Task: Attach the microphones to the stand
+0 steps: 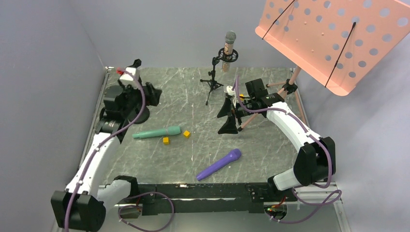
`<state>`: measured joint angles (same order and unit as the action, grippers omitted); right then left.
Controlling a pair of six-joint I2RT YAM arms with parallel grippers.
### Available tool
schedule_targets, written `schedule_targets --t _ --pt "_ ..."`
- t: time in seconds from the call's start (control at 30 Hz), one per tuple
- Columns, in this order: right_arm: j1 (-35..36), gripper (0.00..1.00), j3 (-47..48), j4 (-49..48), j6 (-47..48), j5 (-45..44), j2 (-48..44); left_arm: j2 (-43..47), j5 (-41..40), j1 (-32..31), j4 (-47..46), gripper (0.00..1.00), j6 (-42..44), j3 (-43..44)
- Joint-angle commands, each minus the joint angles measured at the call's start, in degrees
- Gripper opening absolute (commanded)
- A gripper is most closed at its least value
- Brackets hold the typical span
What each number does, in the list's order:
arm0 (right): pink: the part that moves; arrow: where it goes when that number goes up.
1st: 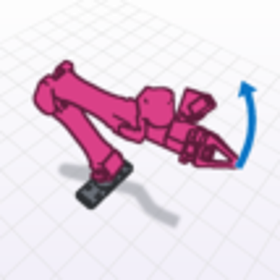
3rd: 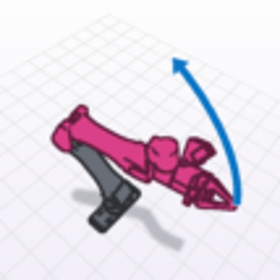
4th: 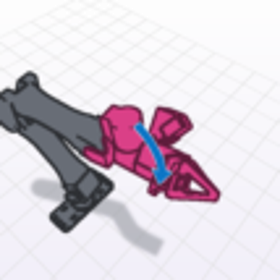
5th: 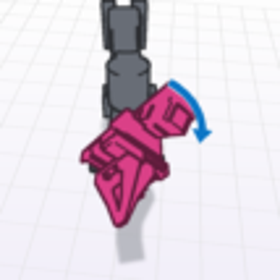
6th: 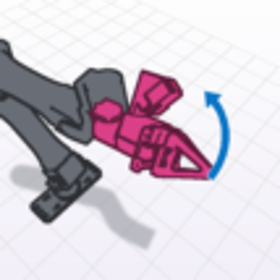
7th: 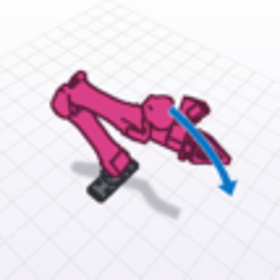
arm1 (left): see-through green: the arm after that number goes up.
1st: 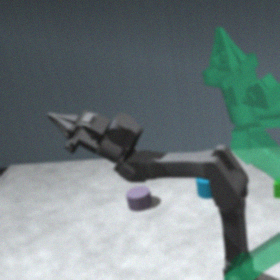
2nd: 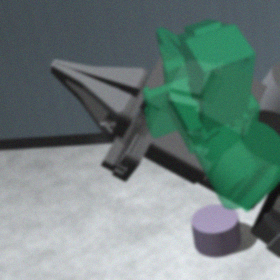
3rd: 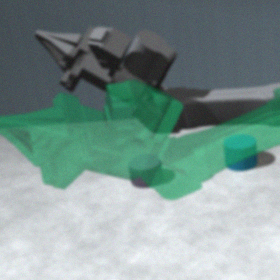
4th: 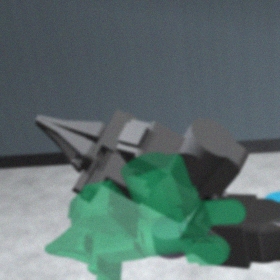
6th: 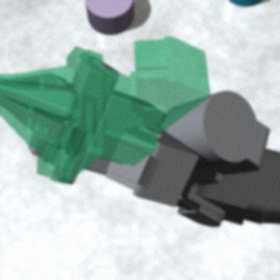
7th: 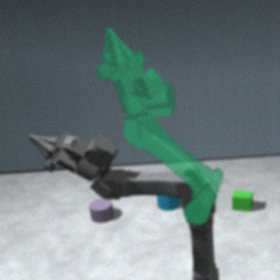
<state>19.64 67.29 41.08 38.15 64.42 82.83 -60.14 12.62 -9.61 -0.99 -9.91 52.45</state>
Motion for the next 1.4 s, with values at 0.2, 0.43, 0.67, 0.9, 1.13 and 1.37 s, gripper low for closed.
schedule_targets --t 0.2,0.43,0.67,0.9,1.13,1.37 --pt "-0.21 1.00 1.62 -0.56 1.66 0.42 1.29 1.86 1.71 17.20 14.17 0.92 -0.19 -1.94" --pt "-0.23 1.00 2.47 1.49 3.09 1.20 2.08 -7.39 4.28 23.55 18.10 0.86 4.44 5.29" --pt "-0.26 1.00 2.91 2.49 3.82 1.59 2.74 -17.40 7.52 23.82 17.60 0.75 8.67 11.47" --pt "-0.19 1.00 2.89 2.60 3.86 1.58 2.93 -22.62 10.03 23.78 16.09 0.63 14.22 14.08" --pt "-0.26 1.00 3.11 2.86 4.03 1.60 3.28 -24.47 12.69 23.78 12.97 0.51 16.57 13.42" --pt "-0.21 1.00 3.20 3.10 4.17 1.59 3.42 -25.02 12.17 23.76 12.12 0.40 18.59 13.51"
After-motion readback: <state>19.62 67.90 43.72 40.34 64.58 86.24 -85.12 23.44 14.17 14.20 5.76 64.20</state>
